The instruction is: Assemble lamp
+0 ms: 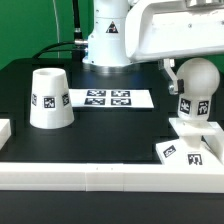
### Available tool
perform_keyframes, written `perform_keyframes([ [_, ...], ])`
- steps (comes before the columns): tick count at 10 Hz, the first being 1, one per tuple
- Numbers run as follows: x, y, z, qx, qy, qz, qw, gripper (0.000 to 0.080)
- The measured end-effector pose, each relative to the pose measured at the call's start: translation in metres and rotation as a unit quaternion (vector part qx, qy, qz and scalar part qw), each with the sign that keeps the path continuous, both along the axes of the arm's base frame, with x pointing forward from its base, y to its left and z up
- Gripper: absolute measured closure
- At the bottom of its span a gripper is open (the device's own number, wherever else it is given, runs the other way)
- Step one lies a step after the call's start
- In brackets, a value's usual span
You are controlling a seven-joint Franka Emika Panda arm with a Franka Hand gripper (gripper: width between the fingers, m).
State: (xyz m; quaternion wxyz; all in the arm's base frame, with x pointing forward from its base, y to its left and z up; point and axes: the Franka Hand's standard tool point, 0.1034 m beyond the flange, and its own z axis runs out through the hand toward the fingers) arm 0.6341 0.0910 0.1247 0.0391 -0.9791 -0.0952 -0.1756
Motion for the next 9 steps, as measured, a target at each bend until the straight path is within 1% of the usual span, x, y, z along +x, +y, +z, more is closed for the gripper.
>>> perform_keyframes([
  [1, 0.000, 0.000, 0.000, 0.000, 0.000, 0.000, 1.000, 0.0102],
  [4, -0.004, 0.000, -0.002, -0.001, 0.003, 0.000, 1.000, 0.0101],
  [5, -0.005, 0.000, 0.000, -0.001, 0.004, 0.001, 1.000, 0.0101],
  [7, -0.005, -0.001, 0.015, -0.001, 0.005, 0.002, 1.000, 0.0101],
  [9, -0.006, -0.006, 0.027, -0.002, 0.015, 0.002, 1.000, 0.0101],
])
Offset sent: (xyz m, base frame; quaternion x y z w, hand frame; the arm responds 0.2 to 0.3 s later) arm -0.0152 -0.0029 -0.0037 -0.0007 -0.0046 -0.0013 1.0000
